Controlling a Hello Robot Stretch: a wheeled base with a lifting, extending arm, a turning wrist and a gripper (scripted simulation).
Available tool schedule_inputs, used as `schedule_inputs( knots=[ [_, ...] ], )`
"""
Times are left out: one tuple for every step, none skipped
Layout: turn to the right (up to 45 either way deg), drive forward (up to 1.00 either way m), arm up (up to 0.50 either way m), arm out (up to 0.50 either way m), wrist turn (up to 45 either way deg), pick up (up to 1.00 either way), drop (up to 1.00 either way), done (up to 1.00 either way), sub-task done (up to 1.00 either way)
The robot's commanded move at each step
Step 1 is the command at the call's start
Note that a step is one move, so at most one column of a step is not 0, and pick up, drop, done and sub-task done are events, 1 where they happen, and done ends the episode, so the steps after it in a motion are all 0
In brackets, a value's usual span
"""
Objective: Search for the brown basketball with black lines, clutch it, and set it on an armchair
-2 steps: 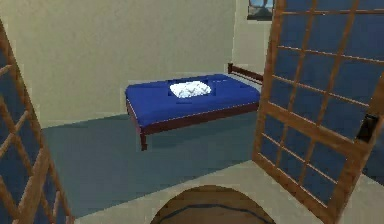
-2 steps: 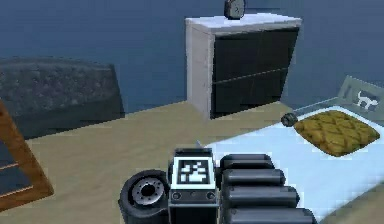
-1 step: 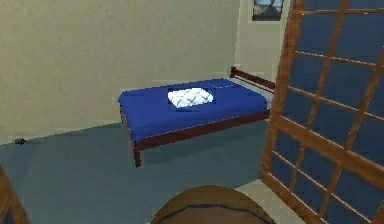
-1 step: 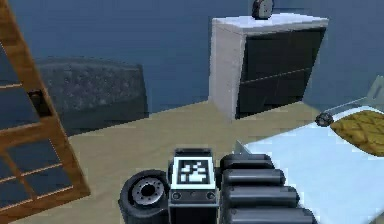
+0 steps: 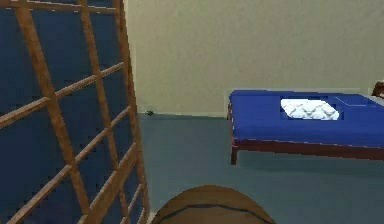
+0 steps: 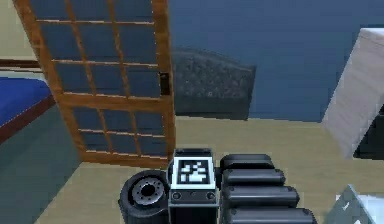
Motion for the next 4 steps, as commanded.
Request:
schedule_inputs(
  knots=[
    [-3.0,0.00,0.00,0.00,0.0,0.00,0.00,0.00,0.00],
    [0.0,0.40,0.00,0.00,0.0,0.00,0.00,0.00,0.00],
    [6.0,0.00,0.00,0.00,0.0,0.00,0.00,0.00,0.00],
    [0.0,0.10,0.00,0.00,0.0,0.00,0.00,0.00,0.00]
  ],
)
